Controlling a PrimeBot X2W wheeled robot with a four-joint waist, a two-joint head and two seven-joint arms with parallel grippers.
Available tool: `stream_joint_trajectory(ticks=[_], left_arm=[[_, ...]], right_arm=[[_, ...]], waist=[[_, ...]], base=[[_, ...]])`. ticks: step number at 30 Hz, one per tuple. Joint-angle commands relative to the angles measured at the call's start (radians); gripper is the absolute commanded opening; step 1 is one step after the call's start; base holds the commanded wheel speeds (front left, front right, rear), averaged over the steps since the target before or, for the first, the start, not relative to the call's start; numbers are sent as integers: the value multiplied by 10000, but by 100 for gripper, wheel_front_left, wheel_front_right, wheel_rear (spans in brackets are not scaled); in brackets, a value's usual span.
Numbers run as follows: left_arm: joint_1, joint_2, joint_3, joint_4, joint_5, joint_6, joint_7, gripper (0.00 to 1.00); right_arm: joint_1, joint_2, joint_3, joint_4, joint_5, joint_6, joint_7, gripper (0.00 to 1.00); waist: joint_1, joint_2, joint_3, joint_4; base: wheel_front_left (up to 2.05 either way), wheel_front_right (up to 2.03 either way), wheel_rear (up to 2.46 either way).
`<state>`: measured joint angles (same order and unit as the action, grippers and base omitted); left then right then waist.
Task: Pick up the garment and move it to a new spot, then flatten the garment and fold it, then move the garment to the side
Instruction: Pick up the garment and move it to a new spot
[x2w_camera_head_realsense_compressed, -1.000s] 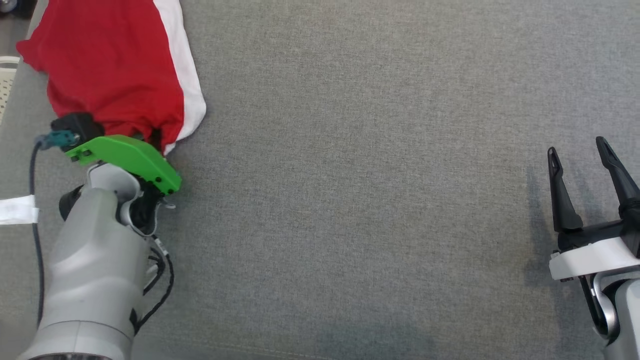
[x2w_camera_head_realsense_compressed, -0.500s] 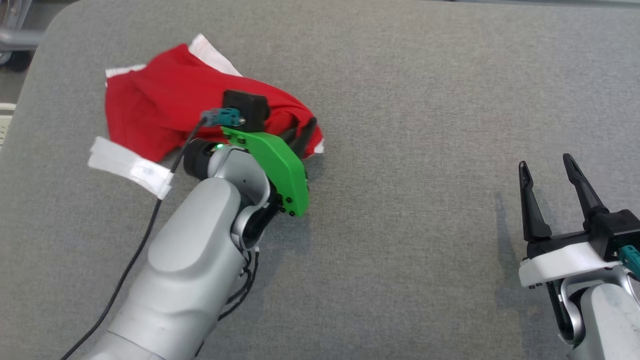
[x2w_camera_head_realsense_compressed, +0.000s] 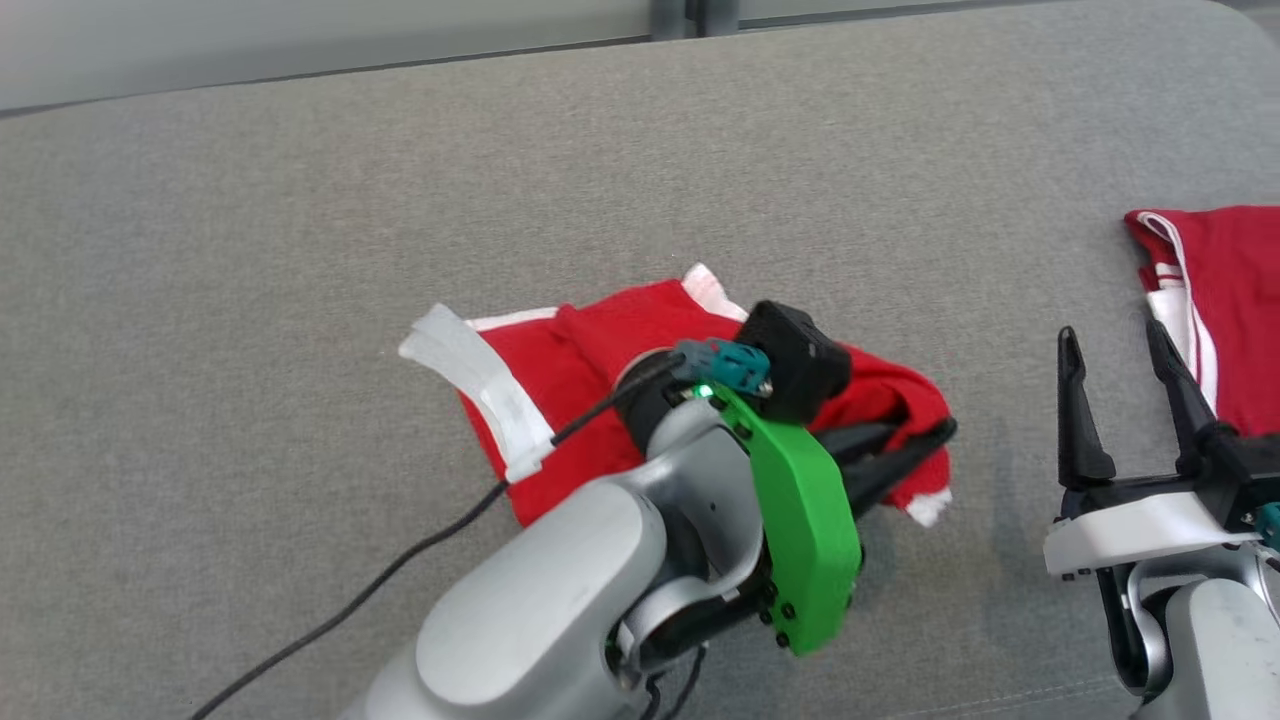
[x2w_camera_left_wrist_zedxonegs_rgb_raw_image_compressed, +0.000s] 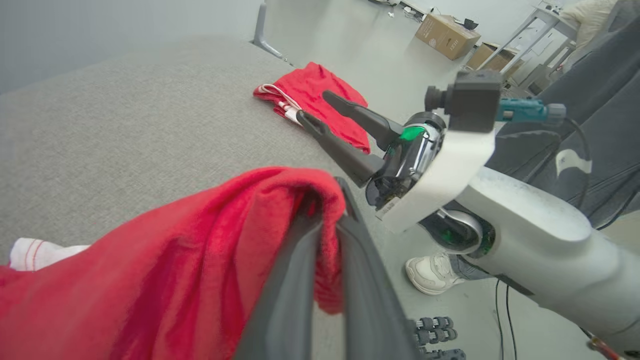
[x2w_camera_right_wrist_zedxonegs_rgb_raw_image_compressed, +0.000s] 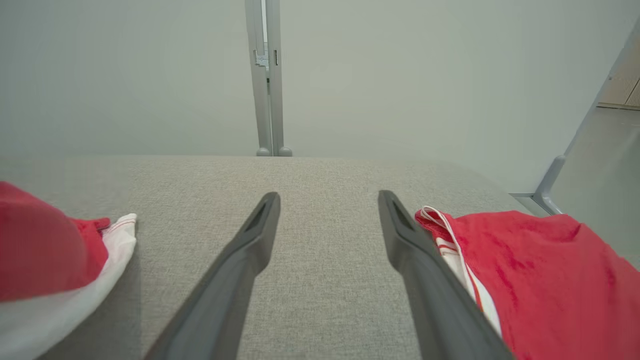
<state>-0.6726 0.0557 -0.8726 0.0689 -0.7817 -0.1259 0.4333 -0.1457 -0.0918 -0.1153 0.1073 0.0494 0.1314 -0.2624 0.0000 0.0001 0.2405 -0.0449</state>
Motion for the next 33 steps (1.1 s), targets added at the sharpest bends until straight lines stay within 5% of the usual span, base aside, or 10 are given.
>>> stream_joint_trajectory(ticks=[1,4,13,17,24,31,32,33], left_arm=[[294,23,-176,-370,-227,86,164,0],[772,281,-244,-815,-493,378,414,0],[2405,3190,736,-438,-484,1312,634,0],[3015,3991,1247,-18,-769,1625,481,0],[3189,4103,2134,1163,-1362,1912,-138,0],[3220,3773,2070,2085,-1453,1615,-449,0],[3263,3759,2054,2184,-1454,1583,-484,7],[3303,3747,2043,2263,-1443,1537,-548,25]], right_arm=[[183,13,-129,6,-55,-14,-31,100],[299,19,-295,35,-81,-14,-31,100],[618,-105,-500,109,-204,-14,-32,100],[602,-238,-458,116,-214,-14,-32,100],[506,-456,-240,225,-257,-14,-32,100],[447,-649,-101,280,-260,-14,-33,100],[482,-664,-78,297,-260,-14,-33,100],[520,-676,-54,308,-262,-14,-33,100]], waist=[[0,-1,-149,-644],[0,-1,-160,-651],[0,-1,-398,-15],[0,-1,-434,472],[0,-1,-494,1143],[0,-1,-519,1431],[0,-1,-521,1453],[0,-1,-518,1469]], base=[[0,0,0],[0,0,0],[0,0,0],[0,0,0],[0,0,0],[0,0,0],[0,0,0],[0,0,0]])
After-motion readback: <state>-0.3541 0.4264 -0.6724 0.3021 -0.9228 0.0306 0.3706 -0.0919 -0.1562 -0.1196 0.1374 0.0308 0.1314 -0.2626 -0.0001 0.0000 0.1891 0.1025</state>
